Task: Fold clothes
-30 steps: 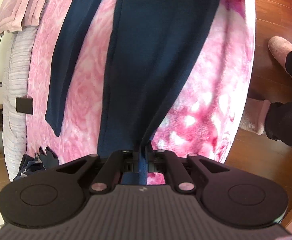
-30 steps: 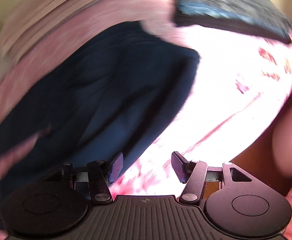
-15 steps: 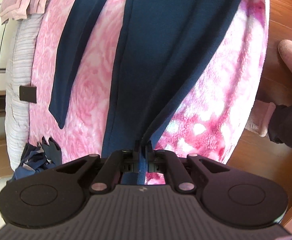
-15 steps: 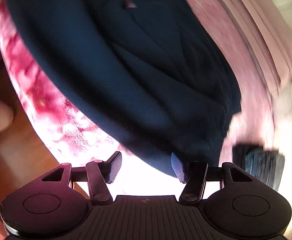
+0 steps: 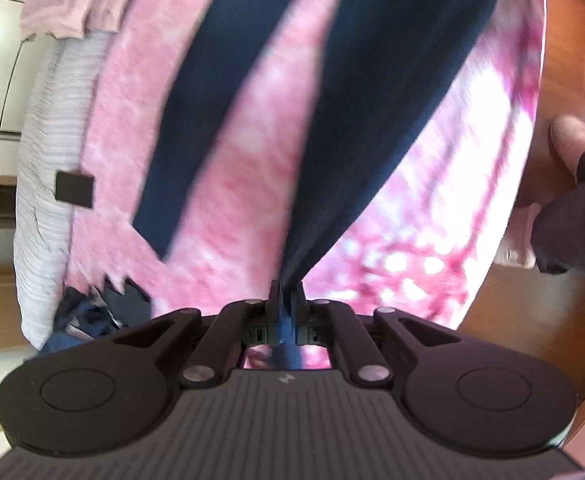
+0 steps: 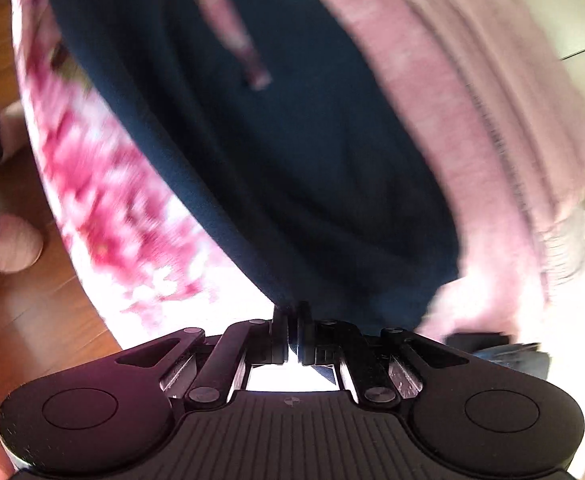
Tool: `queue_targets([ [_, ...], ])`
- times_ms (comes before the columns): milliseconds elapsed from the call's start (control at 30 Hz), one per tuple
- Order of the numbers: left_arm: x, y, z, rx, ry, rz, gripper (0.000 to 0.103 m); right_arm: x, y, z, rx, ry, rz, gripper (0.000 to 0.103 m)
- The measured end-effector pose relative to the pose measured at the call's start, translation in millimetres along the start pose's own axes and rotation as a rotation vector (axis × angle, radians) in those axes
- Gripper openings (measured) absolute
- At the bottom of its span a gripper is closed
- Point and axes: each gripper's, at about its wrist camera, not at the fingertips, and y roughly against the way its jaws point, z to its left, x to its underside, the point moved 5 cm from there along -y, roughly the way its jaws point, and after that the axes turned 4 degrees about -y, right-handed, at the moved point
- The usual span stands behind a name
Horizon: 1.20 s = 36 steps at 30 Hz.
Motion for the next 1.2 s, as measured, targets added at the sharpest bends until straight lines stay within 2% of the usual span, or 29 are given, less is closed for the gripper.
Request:
queue_targets([
  [100,-2.1,9.9,58.2,0.035,0.054,-0.037,0.003,-27.6,29.9,-31.7,0.055,0.004,-0.035,0.001],
  [200,-7.6,7.1,116.0,0.094,0.059,-0.079,0.003,-62.6,31.7,-76.1,0.099,0.025,-0.049,0.001],
  [300,-15.9,-9.4,162.3,0.161,0.046,-0.108,0.003,-96.1,21.3,-110.3,0.115,0.04,-0.041,0.001],
  [400,-26.4,-41.5,199.6,0.234,0.067,-0.115,0.002,-126.5,-11.7,-150.2,0.098,0.038,-0.007,0.001],
  [567,-42.8,-106.6,232.6,0.352,0.044,-0.102,0.002,-164.0,-67.3,-179.6,0.038,0.046,0.059,0.001],
  [767,-63.9,-168.9,250.3,0.429,0.034,-0.085,0.002,-174.5,-119.8,-179.4,-0.042,0.034,0.152,0.001],
  [967,-82.6,-216.4,253.4,0.419,0.034,-0.037,0.004,-172.6,-157.2,-173.9,-0.091,0.013,0.184,0.001],
  [1033,-88.8,-232.8,251.3,0.381,0.062,0.013,0.012,-170.4,-177.6,-173.3,-0.107,-0.005,0.194,0.001],
  [1100,-92.5,-242.2,248.1,0.304,0.073,0.073,0.019,-168.6,-196.4,-172.9,-0.119,-0.032,0.209,0.002],
  [1133,-91.9,-242.2,247.2,0.274,0.079,0.097,0.019,-168.5,-201.5,-172.7,-0.112,-0.045,0.212,0.004],
  [1167,-91.4,-242.1,246.4,0.243,0.085,0.122,0.019,-168.1,-203.1,-172.6,-0.096,-0.059,0.208,0.014],
  [1200,-90.5,-240.7,245.5,0.22,0.094,0.143,0.02,-167.9,-202.3,-173.1,-0.064,-0.079,0.195,0.034],
])
